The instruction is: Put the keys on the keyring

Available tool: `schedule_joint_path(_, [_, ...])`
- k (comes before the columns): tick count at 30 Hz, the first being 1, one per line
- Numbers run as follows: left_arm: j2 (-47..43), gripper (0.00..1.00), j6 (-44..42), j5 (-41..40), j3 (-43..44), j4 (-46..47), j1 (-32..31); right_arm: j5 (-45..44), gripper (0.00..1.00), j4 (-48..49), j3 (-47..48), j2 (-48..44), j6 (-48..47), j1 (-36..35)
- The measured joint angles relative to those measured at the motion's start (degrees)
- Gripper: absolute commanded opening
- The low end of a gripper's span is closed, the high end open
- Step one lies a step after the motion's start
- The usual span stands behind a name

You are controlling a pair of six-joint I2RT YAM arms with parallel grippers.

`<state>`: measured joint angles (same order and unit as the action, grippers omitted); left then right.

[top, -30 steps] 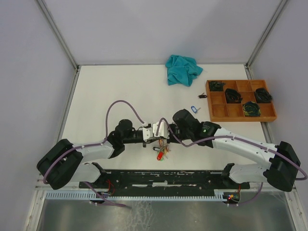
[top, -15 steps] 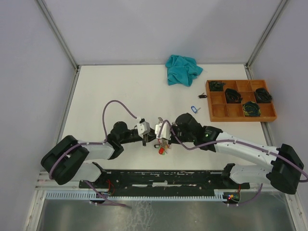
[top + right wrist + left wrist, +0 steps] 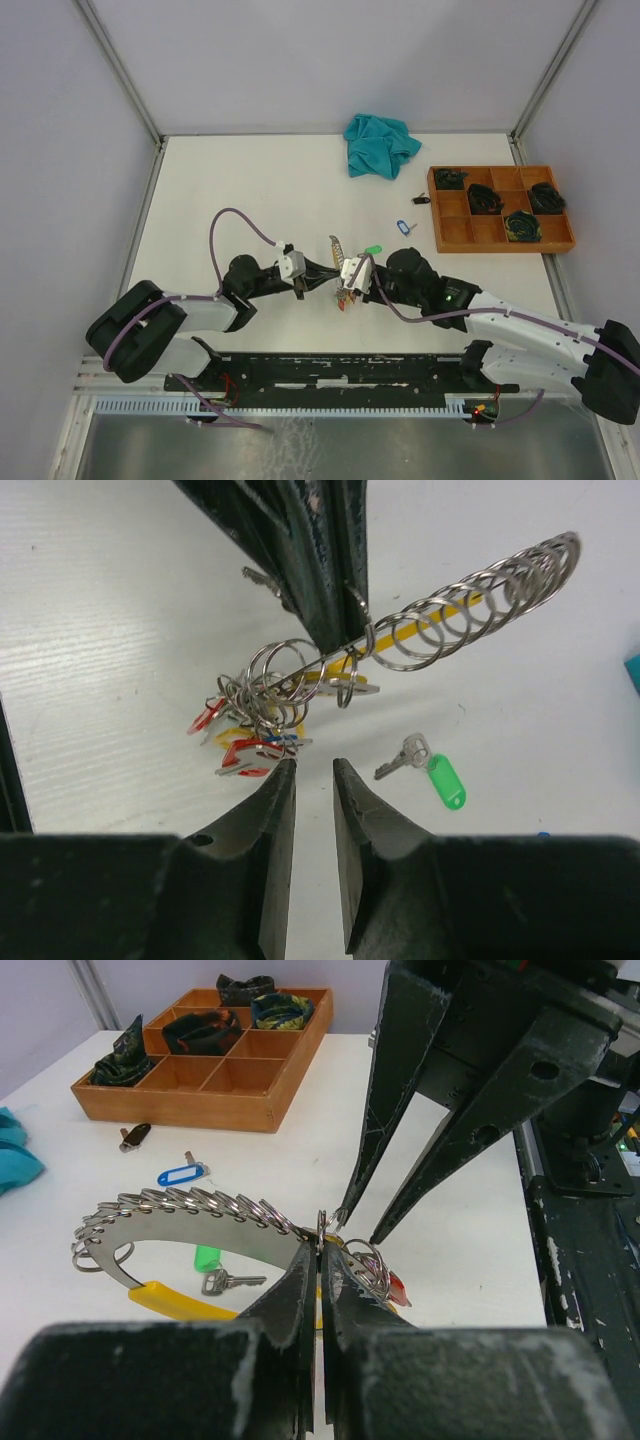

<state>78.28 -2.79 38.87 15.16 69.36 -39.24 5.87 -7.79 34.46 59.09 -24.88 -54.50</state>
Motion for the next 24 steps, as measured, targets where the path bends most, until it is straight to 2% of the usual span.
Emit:
schedule_joint_path(10, [0.8, 0.03, 1.3, -1.4, -0.1, 1.0, 0.0, 1.2, 0.31, 6.1, -0.6, -2.8, 2.1, 1.9])
schedule_joint_path(24, [0.9, 0.03, 1.8, -1.7, -0.1, 1.0, 0.0, 6.2, 0.3, 10.5, -0.7, -0.9, 4.3, 3.0])
